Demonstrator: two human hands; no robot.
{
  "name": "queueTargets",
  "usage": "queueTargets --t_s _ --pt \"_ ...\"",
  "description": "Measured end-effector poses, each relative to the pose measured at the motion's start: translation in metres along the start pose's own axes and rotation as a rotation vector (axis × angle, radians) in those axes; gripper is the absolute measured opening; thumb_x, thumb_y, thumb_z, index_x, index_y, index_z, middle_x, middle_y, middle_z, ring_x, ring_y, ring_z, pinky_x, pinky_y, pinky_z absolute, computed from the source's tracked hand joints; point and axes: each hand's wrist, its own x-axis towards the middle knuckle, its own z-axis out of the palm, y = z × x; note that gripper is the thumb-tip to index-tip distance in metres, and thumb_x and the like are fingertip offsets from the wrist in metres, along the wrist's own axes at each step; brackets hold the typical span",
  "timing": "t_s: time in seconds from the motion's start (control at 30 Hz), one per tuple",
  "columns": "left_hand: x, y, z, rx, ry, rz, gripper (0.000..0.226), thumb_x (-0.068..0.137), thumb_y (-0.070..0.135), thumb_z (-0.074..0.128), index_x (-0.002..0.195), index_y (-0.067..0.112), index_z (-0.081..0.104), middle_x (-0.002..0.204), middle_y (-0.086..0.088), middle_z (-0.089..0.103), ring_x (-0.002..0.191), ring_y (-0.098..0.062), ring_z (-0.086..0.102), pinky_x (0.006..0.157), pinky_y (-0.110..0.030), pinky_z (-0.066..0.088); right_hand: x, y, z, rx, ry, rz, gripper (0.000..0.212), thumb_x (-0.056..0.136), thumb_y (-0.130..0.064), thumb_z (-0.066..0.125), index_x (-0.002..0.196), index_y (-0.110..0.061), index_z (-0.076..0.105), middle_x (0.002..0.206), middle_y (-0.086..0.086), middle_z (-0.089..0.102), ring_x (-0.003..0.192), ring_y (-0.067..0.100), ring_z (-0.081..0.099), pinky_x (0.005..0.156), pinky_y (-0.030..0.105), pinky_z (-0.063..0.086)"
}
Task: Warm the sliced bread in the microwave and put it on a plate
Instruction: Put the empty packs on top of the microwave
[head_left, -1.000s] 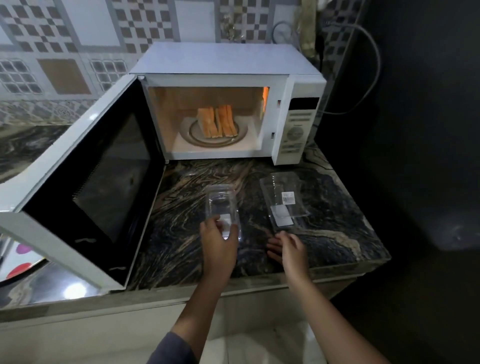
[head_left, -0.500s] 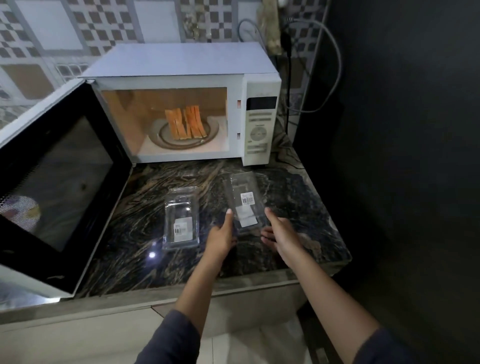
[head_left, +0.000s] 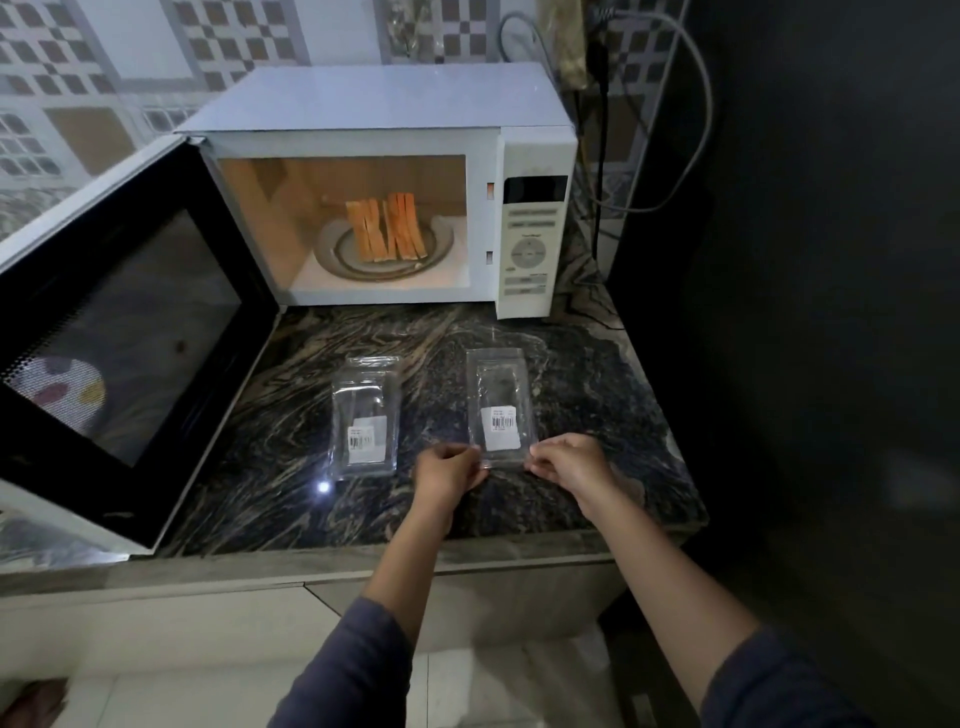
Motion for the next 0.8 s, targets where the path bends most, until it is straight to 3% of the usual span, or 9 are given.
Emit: queueTargets --t_s 0.13,0.37,0.47,0.53,0.6,0.67,0.73,0.8 --pt "0.000 -0.001 0.000 0.019 0.021 -0.009 0.010 0.084 0.001 0.063 0.075 0.003 0.058 0.077 -0.015 0.061 0.076 -0.025 0.061 0.068 -0.026 0.056 0.000 -0.001 -0.001 -0.048 0.012 -0.016 0.004 0.086 0.006 0.056 0.089 0.007 0.059 0.074 0.015 0.060 0.064 0.017 0.060 0.050 0.012 0.052" --pt "-0.003 0.002 -0.001 0.023 0.049 -0.021 0.017 0.082 -0.006 0.062 0.069 0.003 0.056 0.073 -0.014 0.059 0.068 -0.023 0.061 0.054 -0.018 0.056 -0.003 -0.005 0.000 -0.169 0.042 -0.062 0.018 0.082 0.009 0.057 0.068 -0.002 0.057 0.070 0.014 0.063 0.063 0.018 0.063 0.068 0.025 0.055" --pt "-0.005 0.002 0.000 0.078 0.067 -0.008 0.008 0.083 -0.004 0.062 0.076 0.001 0.061 0.071 -0.012 0.061 0.068 -0.024 0.062 0.061 -0.027 0.059 -0.004 -0.007 0.000 -0.194 0.049 -0.069 0.019 0.080 0.011 0.057 0.066 -0.001 0.058 0.071 0.016 0.063 0.061 0.019 0.063 0.065 0.025 0.057" --pt "-0.010 0.005 0.000 0.277 0.095 0.090 0.007 0.084 0.005 0.061 0.088 0.000 0.064 0.075 -0.008 0.064 0.075 -0.024 0.062 0.071 -0.033 0.055 -0.006 -0.006 0.001 -0.235 0.073 -0.089 0.012 0.078 0.008 0.059 0.068 0.001 0.060 0.075 0.021 0.067 0.063 0.022 0.065 0.069 0.031 0.059" --pt "-0.022 0.010 0.000 0.552 0.122 0.235 0.013 0.088 0.014 0.058 0.094 0.004 0.062 0.085 -0.006 0.061 0.079 -0.020 0.056 0.070 -0.025 0.043 -0.009 -0.004 0.003 -0.352 0.122 -0.159 0.008 0.077 -0.001 0.063 0.069 -0.002 0.063 0.074 0.018 0.070 0.068 0.024 0.068 0.075 0.041 0.059" --pt "-0.035 0.015 -0.004 0.660 0.177 0.416 0.017 0.090 0.019 0.054 0.101 0.006 0.059 0.101 -0.009 0.058 0.089 -0.020 0.053 0.075 -0.025 0.039 -0.014 -0.005 0.004 -0.527 0.181 -0.247 0.008 0.078 -0.012 0.066 0.070 -0.009 0.066 0.076 0.009 0.071 0.074 0.020 0.067 0.077 0.036 0.056" --pt "-0.043 0.019 -0.013 0.644 0.240 0.563 0.031 0.092 0.021 0.051 0.119 0.006 0.053 0.120 -0.007 0.051 0.108 -0.019 0.050 0.088 -0.022 0.037 -0.022 -0.007 0.007 -0.636 0.257 -0.362 0.014 0.083 -0.021 0.065 0.089 -0.010 0.069 0.092 0.006 0.070 0.082 0.016 0.062 0.074 0.027 0.049" --pt "-0.046 0.025 -0.029 0.624 0.297 0.695 0.039 0.092 0.020 0.052 0.129 0.008 0.046 0.129 -0.006 0.045 0.119 -0.017 0.044 0.094 -0.016 0.031 -0.027 -0.008 0.012 -0.640 0.324 -0.465 0.033 0.085 -0.028 0.063 0.113 -0.010 0.062 0.110 0.007 0.065 0.098 0.018 0.060 0.078 0.026 0.045"
